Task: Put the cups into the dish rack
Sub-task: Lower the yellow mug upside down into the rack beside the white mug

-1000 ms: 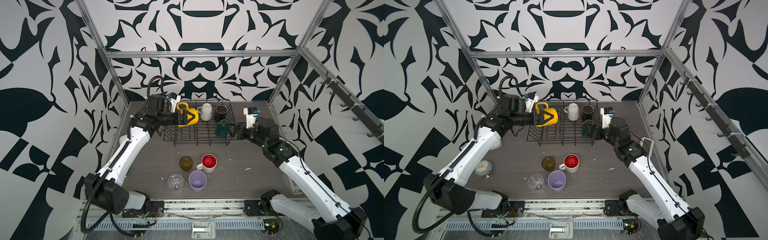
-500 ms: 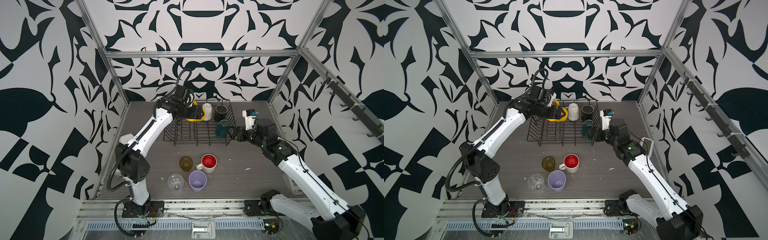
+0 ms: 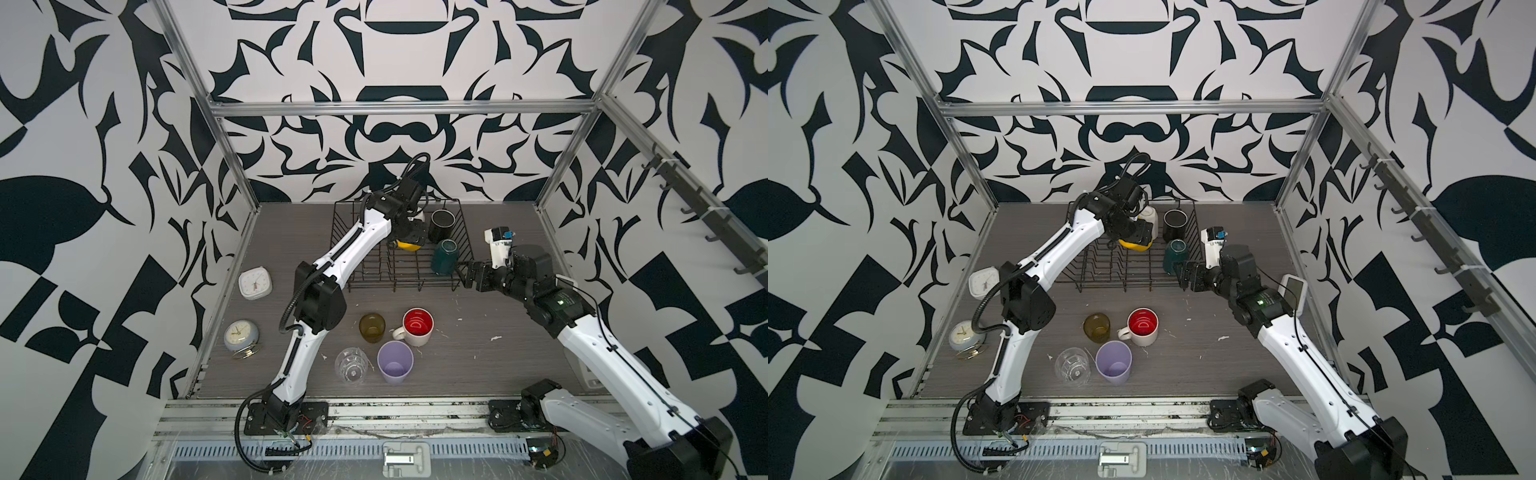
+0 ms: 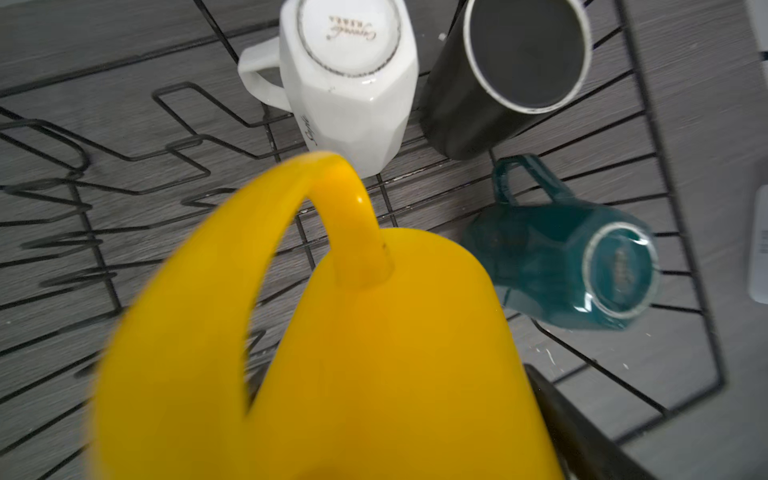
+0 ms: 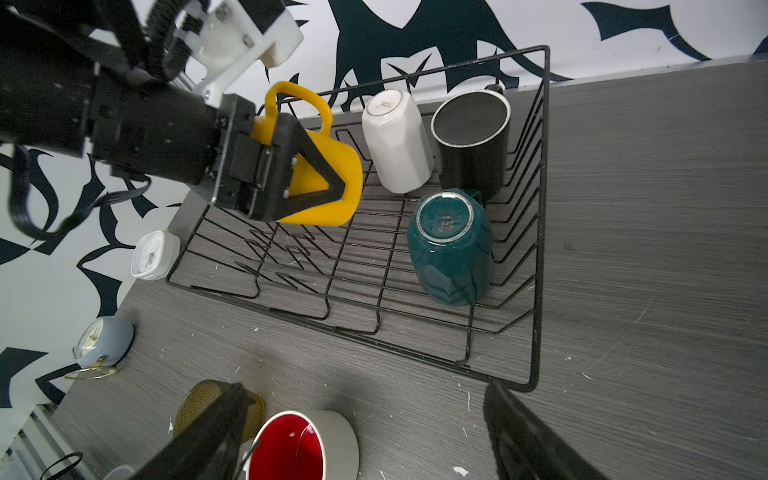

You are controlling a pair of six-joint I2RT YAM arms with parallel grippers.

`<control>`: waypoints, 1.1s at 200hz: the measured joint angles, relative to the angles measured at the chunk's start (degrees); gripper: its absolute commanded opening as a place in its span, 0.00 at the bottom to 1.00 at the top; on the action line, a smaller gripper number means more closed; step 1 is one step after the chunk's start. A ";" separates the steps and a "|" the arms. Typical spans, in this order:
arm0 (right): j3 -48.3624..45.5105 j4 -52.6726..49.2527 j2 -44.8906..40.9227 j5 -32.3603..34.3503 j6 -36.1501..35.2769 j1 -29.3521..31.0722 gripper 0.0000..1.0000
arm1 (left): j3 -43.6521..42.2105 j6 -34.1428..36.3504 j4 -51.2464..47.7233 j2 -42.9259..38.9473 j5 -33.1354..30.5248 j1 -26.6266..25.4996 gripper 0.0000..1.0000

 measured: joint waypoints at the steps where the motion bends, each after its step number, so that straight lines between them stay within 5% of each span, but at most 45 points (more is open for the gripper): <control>1: -0.04 -0.07 -0.04 0.00 -0.02 0.00 0.91 | 0.09 -0.02 -0.02 0.15 -0.04 0.00 0.00; 155: -3.23 -0.44 -1.88 -1.55 0.17 -0.22 0.91 | 4.42 -1.64 -0.96 11.91 -4.52 -0.26 0.00; 200: -3.56 -0.28 -1.88 -1.77 0.59 -0.22 0.91 | 4.55 -1.84 -0.04 12.50 -4.85 -0.26 0.18; 220: -3.80 -0.15 -1.88 -1.79 0.61 -0.22 0.91 | 4.55 -1.84 0.28 12.59 -4.92 -0.26 0.41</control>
